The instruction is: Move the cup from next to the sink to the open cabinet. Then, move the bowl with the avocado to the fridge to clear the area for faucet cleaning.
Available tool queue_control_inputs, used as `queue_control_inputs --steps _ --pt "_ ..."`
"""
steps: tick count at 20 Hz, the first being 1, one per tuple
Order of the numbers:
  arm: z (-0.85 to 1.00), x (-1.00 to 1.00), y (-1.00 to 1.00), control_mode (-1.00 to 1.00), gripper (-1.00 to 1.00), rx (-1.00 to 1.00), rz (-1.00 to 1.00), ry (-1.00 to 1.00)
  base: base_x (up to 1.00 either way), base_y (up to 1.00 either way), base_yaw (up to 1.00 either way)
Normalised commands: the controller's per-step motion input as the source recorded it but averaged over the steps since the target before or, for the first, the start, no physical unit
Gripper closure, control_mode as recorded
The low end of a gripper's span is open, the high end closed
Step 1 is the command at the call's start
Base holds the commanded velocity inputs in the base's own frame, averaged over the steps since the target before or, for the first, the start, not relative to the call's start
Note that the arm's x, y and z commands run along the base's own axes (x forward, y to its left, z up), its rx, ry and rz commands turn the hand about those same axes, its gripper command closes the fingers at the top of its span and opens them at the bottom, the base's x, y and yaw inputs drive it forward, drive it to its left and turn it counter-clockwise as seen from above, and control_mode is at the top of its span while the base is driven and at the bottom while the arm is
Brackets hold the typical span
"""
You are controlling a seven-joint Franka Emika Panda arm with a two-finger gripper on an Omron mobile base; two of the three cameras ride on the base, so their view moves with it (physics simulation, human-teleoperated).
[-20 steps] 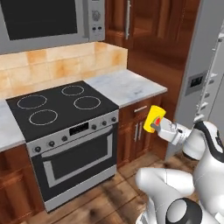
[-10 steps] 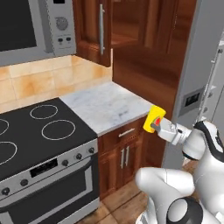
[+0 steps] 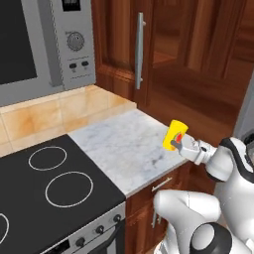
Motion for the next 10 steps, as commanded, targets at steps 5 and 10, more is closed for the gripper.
queue_control_inputs --steps 5,10 --pt "0.0 0.0 0.0 1.0 1.0 0.0 0.0 0.0 0.13 -0.08 0.03" --pt "0.0 0.0 0.0 1.0 1.0 0.0 0.0 0.0 0.8 -0.44 0.08"
